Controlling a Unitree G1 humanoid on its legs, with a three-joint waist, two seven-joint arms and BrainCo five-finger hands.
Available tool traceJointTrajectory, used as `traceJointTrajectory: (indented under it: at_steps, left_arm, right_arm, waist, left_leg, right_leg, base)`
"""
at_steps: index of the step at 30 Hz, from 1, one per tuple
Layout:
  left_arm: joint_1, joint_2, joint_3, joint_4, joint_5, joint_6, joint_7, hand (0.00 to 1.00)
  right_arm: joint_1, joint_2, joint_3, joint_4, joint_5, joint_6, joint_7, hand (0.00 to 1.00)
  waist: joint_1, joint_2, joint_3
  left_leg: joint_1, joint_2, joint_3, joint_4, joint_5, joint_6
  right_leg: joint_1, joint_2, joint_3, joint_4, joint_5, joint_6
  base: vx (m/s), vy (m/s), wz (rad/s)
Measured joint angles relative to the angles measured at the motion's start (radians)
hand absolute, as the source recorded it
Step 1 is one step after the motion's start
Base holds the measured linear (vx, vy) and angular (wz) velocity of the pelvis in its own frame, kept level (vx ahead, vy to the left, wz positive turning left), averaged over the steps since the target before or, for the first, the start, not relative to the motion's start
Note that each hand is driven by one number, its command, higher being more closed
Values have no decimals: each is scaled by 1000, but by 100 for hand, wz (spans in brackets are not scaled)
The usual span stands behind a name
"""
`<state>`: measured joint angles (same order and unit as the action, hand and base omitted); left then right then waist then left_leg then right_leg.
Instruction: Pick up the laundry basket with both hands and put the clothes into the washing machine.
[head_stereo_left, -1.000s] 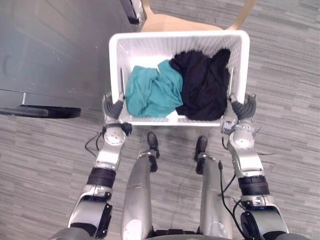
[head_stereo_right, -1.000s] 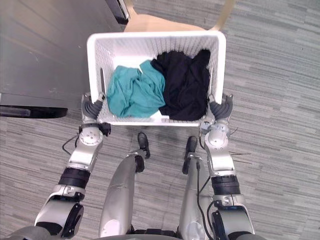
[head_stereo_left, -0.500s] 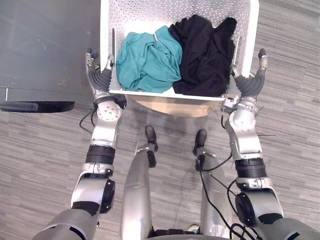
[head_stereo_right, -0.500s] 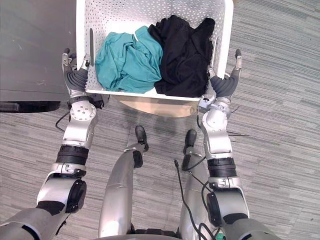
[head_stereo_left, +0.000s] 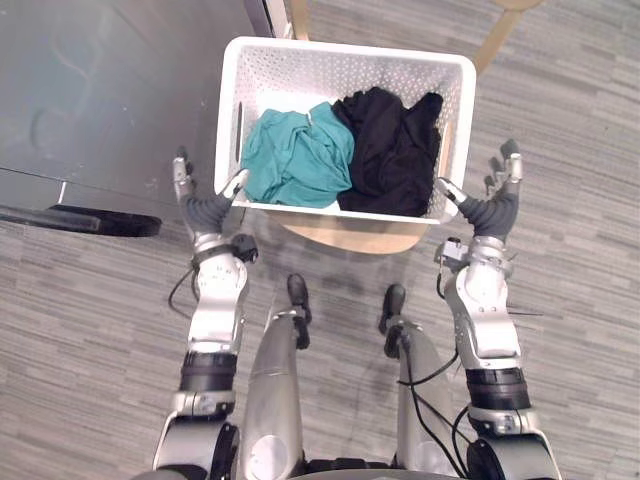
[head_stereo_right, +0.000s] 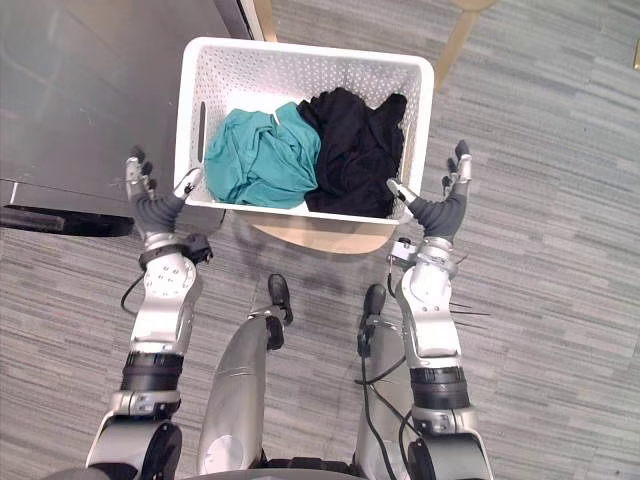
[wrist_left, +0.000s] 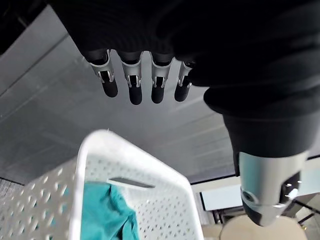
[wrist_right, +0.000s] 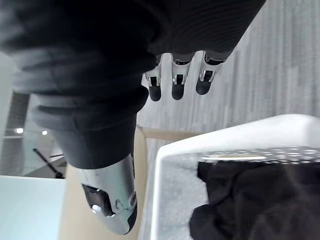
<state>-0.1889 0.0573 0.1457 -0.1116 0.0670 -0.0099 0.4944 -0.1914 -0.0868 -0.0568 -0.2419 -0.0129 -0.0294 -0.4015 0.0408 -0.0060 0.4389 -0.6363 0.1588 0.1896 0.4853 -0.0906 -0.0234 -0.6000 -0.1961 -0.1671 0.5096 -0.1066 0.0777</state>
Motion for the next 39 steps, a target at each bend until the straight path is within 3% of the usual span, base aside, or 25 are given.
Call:
traceJointTrajectory:
  at_steps: [6,8,13,19,24,28,30,31,33,35,36,37,38,39]
  left_arm:
    - [209,-63,-3,34,-85,-11,-110,0]
    - [288,-65,-4,131,-119,-10,-166,0]
    - [366,-60,3,395,-133,7,-238,0]
    - [363,-22,23,738,-46,36,-278,0]
    - [355,26,25,869,-14,34,-278,0]
    - [319,22,25,904,27,32,-278,0]
    - [305,21,20,902,34,23,-278,0]
    - [292,23,12,905,39,23,-279,0]
    - [278,24,11,929,45,23,-280,0]
    - [277,28,12,967,60,23,-279,0]
    - [276,28,12,971,62,22,-279,0]
    - [270,26,9,974,64,22,-279,0]
    - [259,30,-7,989,65,20,-277,0]
    - [247,40,-21,995,66,20,-277,0]
  right_arm:
    - [228,4,11,-2,-39,2,98,0]
    - [304,10,2,66,-41,3,129,0]
    - [347,42,-62,357,-48,18,170,0]
    - [336,40,-102,713,-50,40,190,0]
    - [305,21,-111,916,-49,40,191,0]
    - [271,8,-112,993,-47,39,189,0]
    - [231,-2,-113,1015,-46,37,189,0]
    - [201,-2,-133,1026,-46,36,186,0]
    - [173,-12,-154,1053,-50,38,186,0]
    - [161,-32,-161,1083,-69,40,184,0]
    - [158,-43,-160,1092,-73,41,184,0]
    - [159,-66,-160,1098,-77,42,184,0]
    - [156,-92,-161,1108,-77,47,184,0]
    - [150,-96,-162,1118,-77,48,185,0]
  waist:
    - [0,-37,-79]
    - [-1,-48,-144]
    - [3,-41,-233]
    - [1,-12,-307]
    - [0,-1,-323]
    - [3,13,-310]
    - [4,15,-304]
    - [2,-2,-293]
    - [2,0,-283]
    - [-2,0,-282]
    - [-4,4,-282]
    - [-9,27,-283]
    - [-19,54,-291]
    - [-27,51,-287]
  left_leg:
    - [124,-4,-12,-39,-7,-9]
    - [177,-13,-15,-71,-9,-11]
    - [312,-34,-23,-156,-5,-22]
    - [438,-40,-46,-262,23,-46]
    - [478,-43,-88,-315,59,-62]
    - [424,-68,-175,-314,114,-64]
    - [363,-76,-187,-314,167,-59]
    - [337,-83,-150,-319,187,-55]
    - [317,-21,-25,-196,119,-5]
    - [351,108,42,-122,65,-11]
    - [362,136,46,-127,66,-11]
    - [379,181,45,-161,77,-12]
    - [399,169,13,-208,52,-93]
    - [393,153,7,-215,30,-126]
  right_leg:
    - [149,2,-44,-49,-17,2]
    - [202,-2,-59,-64,-34,5]
    - [330,-11,-85,-111,-56,12]
    - [465,6,-117,-210,-50,17]
    - [521,22,-156,-252,-46,11]
    - [537,15,-264,-241,-47,11]
    - [497,-13,-312,-207,-55,2]
    - [478,-47,-352,-209,-52,-7]
    - [477,-75,-385,-198,-45,-5]
    - [495,-122,-416,-180,-28,23]
    - [497,-129,-422,-183,-21,36]
    - [506,-138,-443,-185,-4,66]
    - [512,-151,-458,-192,14,104]
    - [524,-162,-465,-206,26,123]
  base:
    - [114,-42,13]
    - [119,-38,18]
    - [118,-33,16]
    - [92,-31,10]
    - [85,-55,22]
    - [-14,-35,74]
    - [-117,16,84]
    - [-129,42,78]
    - [-101,113,75]
    - [-57,240,63]
    - [-41,341,54]
    - [-43,456,62]
    - [-35,394,75]
    - [-22,453,85]
